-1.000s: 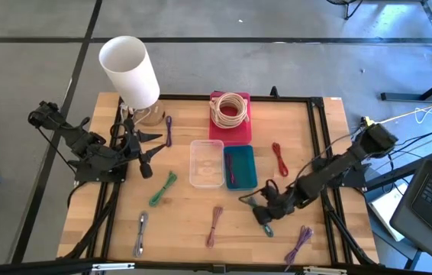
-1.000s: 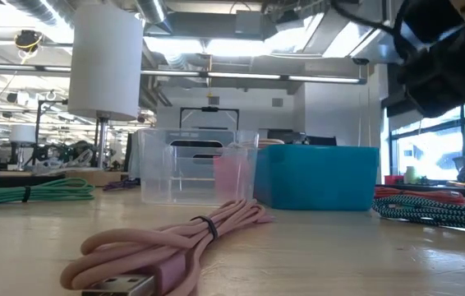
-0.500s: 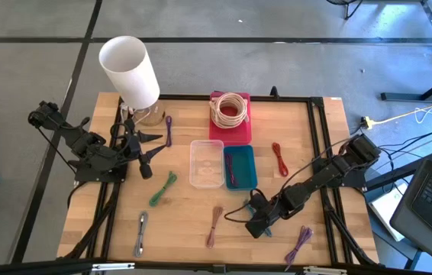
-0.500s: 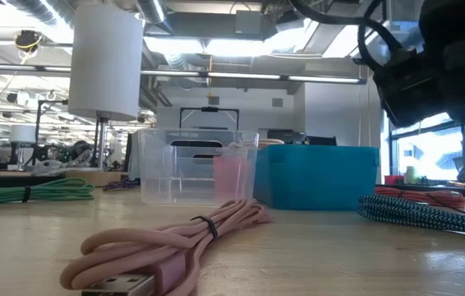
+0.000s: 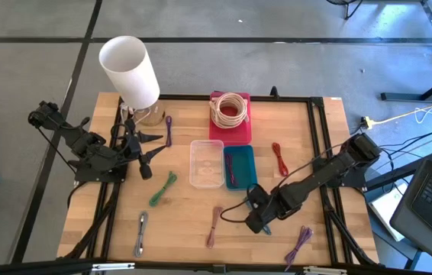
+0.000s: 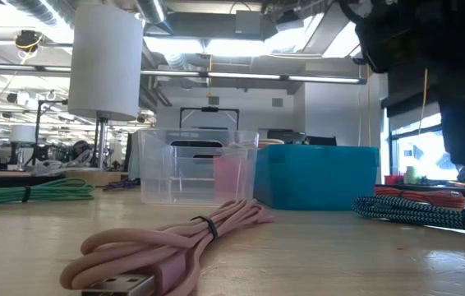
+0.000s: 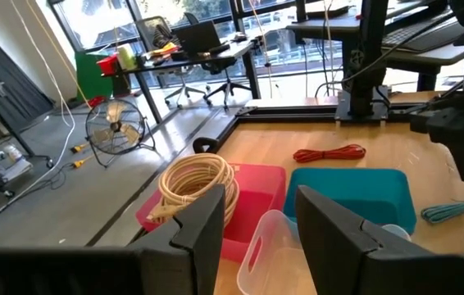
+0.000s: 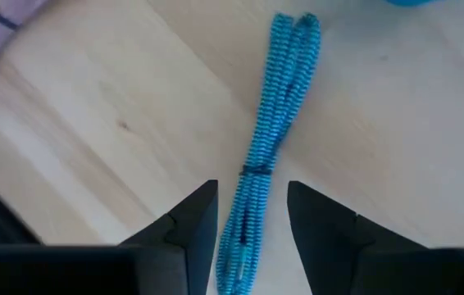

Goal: Pick & Place USB Port
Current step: Put the blue patterned charger cable into the blue bin

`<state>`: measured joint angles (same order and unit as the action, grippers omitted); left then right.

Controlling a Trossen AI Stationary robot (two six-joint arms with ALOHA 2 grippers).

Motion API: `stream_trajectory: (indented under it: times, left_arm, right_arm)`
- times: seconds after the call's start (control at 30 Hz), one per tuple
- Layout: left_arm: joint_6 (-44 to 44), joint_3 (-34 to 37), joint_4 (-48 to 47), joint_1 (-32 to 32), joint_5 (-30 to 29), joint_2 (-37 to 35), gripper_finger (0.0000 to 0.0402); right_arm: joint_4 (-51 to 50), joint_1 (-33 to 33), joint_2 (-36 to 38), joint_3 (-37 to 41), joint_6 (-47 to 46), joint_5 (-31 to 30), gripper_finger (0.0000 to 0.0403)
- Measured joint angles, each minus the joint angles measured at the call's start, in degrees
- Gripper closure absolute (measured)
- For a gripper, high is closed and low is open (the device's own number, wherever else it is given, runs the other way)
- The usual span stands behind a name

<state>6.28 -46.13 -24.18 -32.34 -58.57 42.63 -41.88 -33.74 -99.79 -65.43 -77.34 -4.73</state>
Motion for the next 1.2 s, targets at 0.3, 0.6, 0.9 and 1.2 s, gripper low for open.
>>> stream_trajectory:
  times: [0.3,0.6,0.9,1.2]
  left_arm:
    - [0.0,0.0,0.0,0.0,0.0,0.0,0.0258]
    - [0.0,0.0,0.0,0.0,0.0,0.0,0.0258]
    - [0.0,0.0,-0.3,0.0,0.0,0.0,0.0258]
    - [0.0,0.0,-0.8,0.0,0.0,0.0,0.0258]
  right_arm:
    - [-0.8,0.7,-1.6,0.2,1.4,0.7,0.0251]
    - [1.3,0.7,-6.8,0.2,1.5,3.3,0.0251]
    - [1.4,0.7,-9.2,0.0,1.3,3.2,0.0297]
    - [-2.3,0.7,-9.3,-2.2,-3.0,3.3,0.0382]
